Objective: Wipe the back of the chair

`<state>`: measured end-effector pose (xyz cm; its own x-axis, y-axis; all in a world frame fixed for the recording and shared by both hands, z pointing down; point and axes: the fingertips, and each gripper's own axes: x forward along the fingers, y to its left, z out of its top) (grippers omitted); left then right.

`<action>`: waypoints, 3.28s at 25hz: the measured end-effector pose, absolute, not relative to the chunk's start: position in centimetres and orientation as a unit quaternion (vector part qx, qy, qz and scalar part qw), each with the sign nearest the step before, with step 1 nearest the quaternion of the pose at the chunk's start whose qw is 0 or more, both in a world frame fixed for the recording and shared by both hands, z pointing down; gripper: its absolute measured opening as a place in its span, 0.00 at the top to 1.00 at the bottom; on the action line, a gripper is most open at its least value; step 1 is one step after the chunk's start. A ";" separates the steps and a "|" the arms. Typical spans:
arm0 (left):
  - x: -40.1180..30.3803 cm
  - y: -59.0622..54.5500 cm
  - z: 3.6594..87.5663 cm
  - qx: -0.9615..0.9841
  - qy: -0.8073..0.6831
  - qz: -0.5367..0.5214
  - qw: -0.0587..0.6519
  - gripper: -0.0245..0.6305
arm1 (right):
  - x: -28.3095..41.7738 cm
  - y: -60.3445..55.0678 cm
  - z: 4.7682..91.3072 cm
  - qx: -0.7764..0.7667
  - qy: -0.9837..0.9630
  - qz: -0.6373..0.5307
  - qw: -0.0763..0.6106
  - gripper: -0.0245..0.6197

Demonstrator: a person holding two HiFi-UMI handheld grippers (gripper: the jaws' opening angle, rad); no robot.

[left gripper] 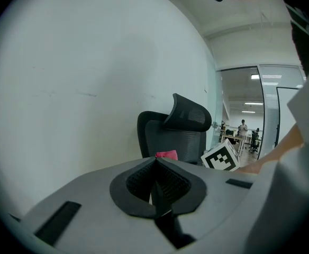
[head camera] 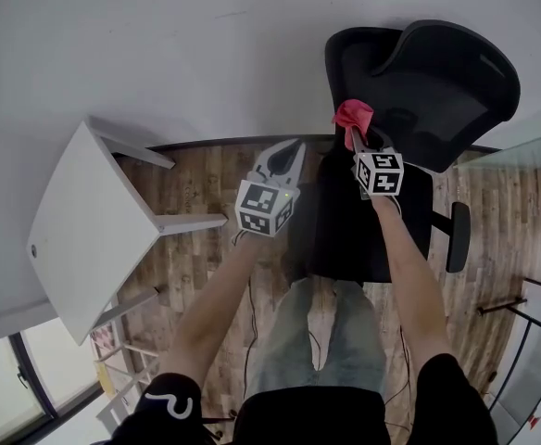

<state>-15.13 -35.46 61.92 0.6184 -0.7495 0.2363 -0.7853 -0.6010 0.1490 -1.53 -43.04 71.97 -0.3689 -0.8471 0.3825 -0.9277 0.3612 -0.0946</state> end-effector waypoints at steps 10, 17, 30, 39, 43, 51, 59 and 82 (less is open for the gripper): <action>-20.0 -36.1 63.7 0.883 -0.444 0.077 0.131 0.93 | -4.5 -44.5 74.5 0.545 -0.809 0.162 0.150 0.85; -19.0 -36.4 64.3 0.879 -0.450 0.070 0.139 0.93 | -2.4 -44.9 75.3 0.558 -0.798 0.178 0.142 0.85; -8.7 -36.1 63.5 0.893 -0.425 0.076 0.130 0.93 | 8.8 -44.4 74.2 0.585 -0.781 0.175 0.133 0.85; -0.6 -35.6 63.2 0.902 -0.405 0.079 0.125 0.93 | 18.5 -43.5 73.7 0.610 -0.763 0.174 0.126 0.85; 3.0 -35.3 63.4 0.907 -0.395 0.078 0.126 0.93 | 22.9 -42.8 73.7 0.623 -0.752 0.175 0.125 0.85; 8.8 -34.8 63.8 0.913 -0.377 0.078 0.130 0.93 | 30.9 -41.2 73.6 0.650 -0.728 0.181 0.124 0.85; 12.2 -34.5 63.6 0.919 -0.366 0.078 0.127 0.93 | 35.8 -40.1 73.7 0.669 -0.710 0.188 0.115 0.85; -1.7 -33.7 64.0 0.896 -0.415 0.080 0.133 0.93 | 18.8 -40.3 73.8 0.608 -0.765 0.175 0.124 0.85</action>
<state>-1.75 -33.67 64.02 0.6418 -0.7234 0.2545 -0.7661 -0.6194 0.1715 18.84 -40.28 73.78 -0.2311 -0.8859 0.4023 -0.9727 0.2004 -0.1175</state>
